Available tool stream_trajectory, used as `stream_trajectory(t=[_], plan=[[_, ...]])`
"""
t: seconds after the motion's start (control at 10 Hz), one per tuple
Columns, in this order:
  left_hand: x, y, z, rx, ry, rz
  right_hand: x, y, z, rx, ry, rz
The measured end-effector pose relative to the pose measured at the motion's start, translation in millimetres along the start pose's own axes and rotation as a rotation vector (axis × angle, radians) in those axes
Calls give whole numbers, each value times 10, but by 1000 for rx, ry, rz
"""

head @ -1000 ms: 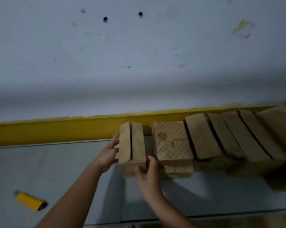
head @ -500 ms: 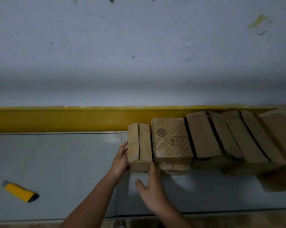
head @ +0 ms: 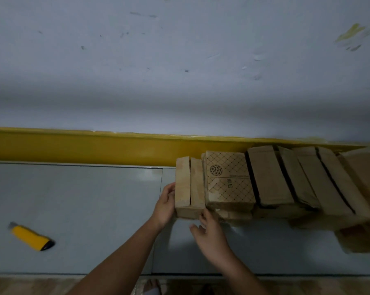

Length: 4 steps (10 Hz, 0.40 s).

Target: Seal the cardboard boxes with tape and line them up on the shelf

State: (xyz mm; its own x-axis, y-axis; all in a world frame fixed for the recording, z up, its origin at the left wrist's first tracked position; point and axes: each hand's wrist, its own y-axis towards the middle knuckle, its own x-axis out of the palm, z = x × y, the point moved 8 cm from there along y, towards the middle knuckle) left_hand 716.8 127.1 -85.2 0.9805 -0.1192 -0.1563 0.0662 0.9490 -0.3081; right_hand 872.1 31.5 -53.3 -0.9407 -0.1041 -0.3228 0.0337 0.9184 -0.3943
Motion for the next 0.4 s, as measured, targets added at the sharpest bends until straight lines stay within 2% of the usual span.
stream_trajectory(t=[0.1, 0.2, 0.3, 0.4], plan=[[-40, 18, 54, 84, 178, -39, -247, -108, -266, 20, -59, -73], [-177, 21, 14, 94, 401, -17, -578, -267, -701, -66, -336, -98], [-407, 22, -87, 121, 787, 58, -995, -497, -1433, -218, -298, 32], [-509, 40, -302, 32, 1079, -30, -1455, -956, -2354, -486, -103, 184]])
